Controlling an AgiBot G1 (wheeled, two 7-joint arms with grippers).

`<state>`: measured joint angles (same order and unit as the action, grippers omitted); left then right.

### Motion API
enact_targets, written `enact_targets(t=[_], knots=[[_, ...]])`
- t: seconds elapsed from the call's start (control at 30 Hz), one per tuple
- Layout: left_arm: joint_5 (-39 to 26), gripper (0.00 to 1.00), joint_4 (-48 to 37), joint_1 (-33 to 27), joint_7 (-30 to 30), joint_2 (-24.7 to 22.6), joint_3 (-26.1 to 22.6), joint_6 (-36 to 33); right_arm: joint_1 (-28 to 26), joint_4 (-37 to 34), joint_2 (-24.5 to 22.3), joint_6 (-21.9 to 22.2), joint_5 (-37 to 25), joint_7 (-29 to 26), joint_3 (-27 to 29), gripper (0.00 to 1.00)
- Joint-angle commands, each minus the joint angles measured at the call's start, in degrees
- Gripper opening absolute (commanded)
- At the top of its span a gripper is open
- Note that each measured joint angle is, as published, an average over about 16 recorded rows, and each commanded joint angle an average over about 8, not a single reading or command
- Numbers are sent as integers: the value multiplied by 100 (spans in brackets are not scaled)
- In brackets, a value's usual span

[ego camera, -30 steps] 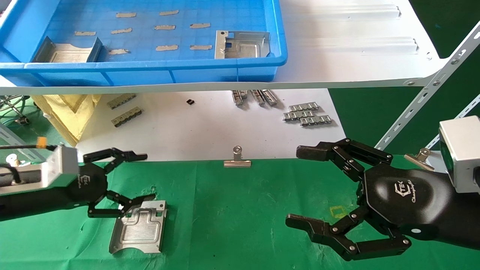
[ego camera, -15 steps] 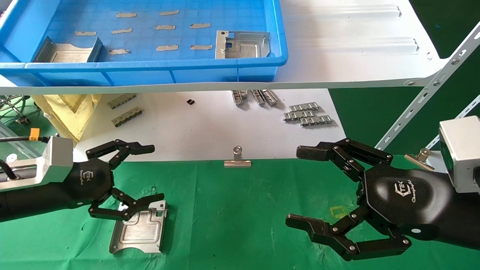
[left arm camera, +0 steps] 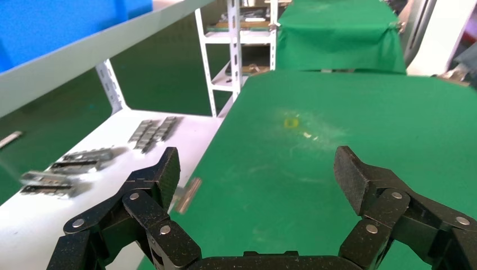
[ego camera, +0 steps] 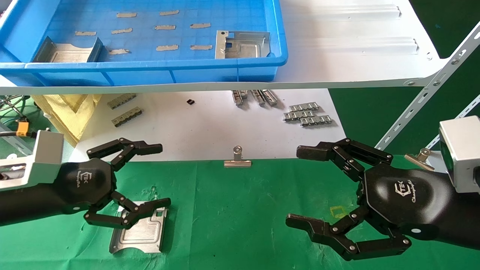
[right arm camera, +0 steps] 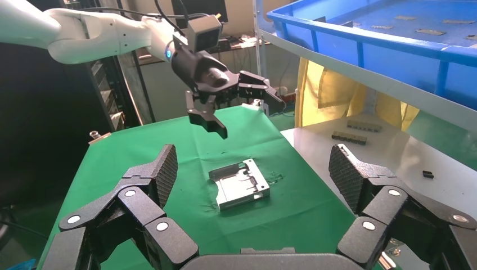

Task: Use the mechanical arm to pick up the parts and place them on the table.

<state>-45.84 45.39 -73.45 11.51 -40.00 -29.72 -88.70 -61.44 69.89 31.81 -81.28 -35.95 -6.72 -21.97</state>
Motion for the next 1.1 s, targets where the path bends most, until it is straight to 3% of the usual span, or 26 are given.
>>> enact_targets(t=[0.03, 0.8, 1.1], knots=[[28, 100, 196, 83, -155, 35, 95, 21, 0, 0, 0, 0, 0, 0, 0, 100], [349, 100, 2468, 1041, -1949, 436, 1200, 263, 0, 0, 0, 0, 0, 0, 0, 100], [424, 100, 2958, 1243, -2286, 519, 1433, 307, 1, -1, -1, 2, 1, 0, 0, 100]])
